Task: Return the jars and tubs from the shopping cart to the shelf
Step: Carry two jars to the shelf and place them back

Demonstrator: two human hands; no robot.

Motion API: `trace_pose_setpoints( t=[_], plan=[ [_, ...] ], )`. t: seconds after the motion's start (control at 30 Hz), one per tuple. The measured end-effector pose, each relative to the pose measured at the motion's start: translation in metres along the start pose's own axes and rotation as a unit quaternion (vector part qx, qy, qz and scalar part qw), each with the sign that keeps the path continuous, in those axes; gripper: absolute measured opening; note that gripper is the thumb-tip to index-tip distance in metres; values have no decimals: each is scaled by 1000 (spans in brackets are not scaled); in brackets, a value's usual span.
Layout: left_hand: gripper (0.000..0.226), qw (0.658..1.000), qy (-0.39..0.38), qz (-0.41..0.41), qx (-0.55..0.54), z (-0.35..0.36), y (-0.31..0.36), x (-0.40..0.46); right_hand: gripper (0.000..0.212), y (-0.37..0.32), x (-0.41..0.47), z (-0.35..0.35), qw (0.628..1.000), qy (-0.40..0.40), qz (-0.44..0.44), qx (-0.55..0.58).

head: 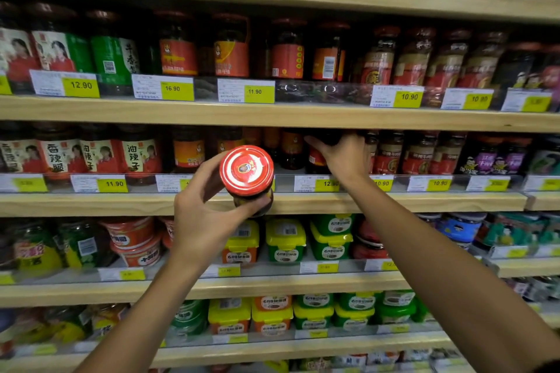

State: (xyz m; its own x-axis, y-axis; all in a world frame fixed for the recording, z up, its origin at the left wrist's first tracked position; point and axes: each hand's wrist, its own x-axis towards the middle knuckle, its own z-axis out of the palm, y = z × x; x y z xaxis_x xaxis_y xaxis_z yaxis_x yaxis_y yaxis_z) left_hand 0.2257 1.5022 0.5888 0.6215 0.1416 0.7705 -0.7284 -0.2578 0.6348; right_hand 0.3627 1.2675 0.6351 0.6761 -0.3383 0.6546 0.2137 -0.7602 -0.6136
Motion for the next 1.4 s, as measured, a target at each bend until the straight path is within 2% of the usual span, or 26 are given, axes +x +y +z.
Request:
trace_pose_setpoints(
  t=[0.27,0.5,0.73,0.93,1.4],
  plan=[
    [75,999,32,16,-13,13,3,10,68,10,-2,3,997,-57,-17,-41],
    [72,997,57,29,-31,36,-4,23,86,23,-20,-11,991,-101,-66,61],
    [74,995,77,58,12,52,-19,40,99,40,-40,-35,986,-119,-83,88],
    [74,995,53,69,48,67,-31,40,93,44,-48,-52,985,-120,-83,96],
    [67,995,5,-28,99,91,-57,59,77,55,-55,-61,981,-134,-100,96]
  ],
)
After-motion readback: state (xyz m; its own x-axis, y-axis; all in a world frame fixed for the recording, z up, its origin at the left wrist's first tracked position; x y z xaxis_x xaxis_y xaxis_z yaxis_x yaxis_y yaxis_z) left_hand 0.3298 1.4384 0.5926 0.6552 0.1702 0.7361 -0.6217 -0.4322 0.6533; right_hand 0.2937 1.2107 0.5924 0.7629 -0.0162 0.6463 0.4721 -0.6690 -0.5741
